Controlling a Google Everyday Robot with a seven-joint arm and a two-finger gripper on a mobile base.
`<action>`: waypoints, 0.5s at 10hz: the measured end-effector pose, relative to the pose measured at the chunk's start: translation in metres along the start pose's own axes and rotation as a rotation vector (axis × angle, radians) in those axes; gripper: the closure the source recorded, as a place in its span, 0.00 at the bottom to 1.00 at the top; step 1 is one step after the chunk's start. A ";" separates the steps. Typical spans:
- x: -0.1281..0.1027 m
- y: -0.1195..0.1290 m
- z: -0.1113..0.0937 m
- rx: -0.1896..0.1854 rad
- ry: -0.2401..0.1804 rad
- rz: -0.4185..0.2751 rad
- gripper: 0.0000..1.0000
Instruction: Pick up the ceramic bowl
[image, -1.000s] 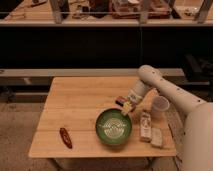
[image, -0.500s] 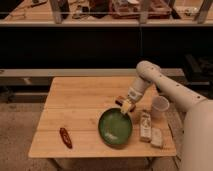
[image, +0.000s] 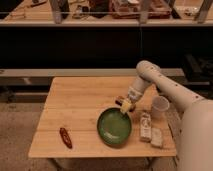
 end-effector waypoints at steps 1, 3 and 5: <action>-0.004 -0.003 -0.002 -0.004 -0.008 0.012 0.73; -0.002 -0.002 -0.001 -0.009 -0.015 0.012 0.73; 0.008 -0.003 -0.012 -0.008 -0.026 0.023 0.73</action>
